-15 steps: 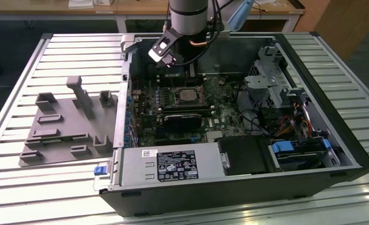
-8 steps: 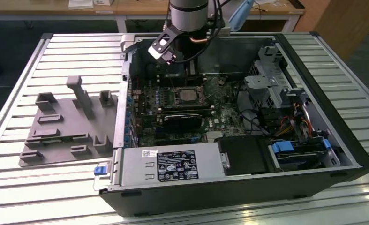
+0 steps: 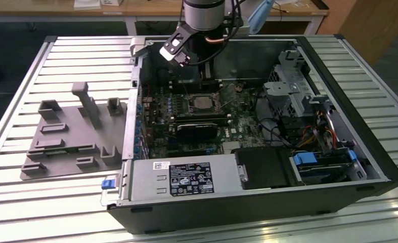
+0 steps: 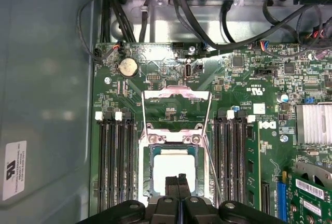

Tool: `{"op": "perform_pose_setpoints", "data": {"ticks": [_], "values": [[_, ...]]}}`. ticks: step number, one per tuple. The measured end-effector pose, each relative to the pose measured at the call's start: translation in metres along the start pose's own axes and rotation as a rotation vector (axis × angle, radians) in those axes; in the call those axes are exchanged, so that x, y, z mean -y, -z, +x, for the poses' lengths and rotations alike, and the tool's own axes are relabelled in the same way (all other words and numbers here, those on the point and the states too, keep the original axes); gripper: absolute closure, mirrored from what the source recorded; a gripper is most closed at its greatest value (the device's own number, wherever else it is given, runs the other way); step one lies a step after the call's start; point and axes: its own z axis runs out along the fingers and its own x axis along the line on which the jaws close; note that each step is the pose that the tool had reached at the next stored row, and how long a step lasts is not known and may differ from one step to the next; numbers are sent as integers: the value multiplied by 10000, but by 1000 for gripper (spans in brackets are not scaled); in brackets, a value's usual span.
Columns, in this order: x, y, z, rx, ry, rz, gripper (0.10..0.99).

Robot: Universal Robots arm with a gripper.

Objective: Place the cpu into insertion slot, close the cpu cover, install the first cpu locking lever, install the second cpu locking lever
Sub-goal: 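Close the cpu cover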

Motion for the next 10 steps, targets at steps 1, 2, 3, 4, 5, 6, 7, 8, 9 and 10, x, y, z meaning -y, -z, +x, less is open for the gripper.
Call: {"op": "perform_pose_setpoints", "data": {"ticks": [1,2,3,4,5,6,7,8,9,10], "values": [[-2,0,0,1,2,1,980],[-9,1,0,3,2,2,980],[-19,0,0,3,1,2,980],[-29,-2,0,2,0,2,980],[-43,-3,1,1,0,1,980],[-63,-5,2,1,0,0,980],[-87,-7,2,2,0,1,980],[-109,-9,2,1,0,1,980],[-130,-11,3,2,0,1,980],[-152,-13,3,1,1,0,980]]}}
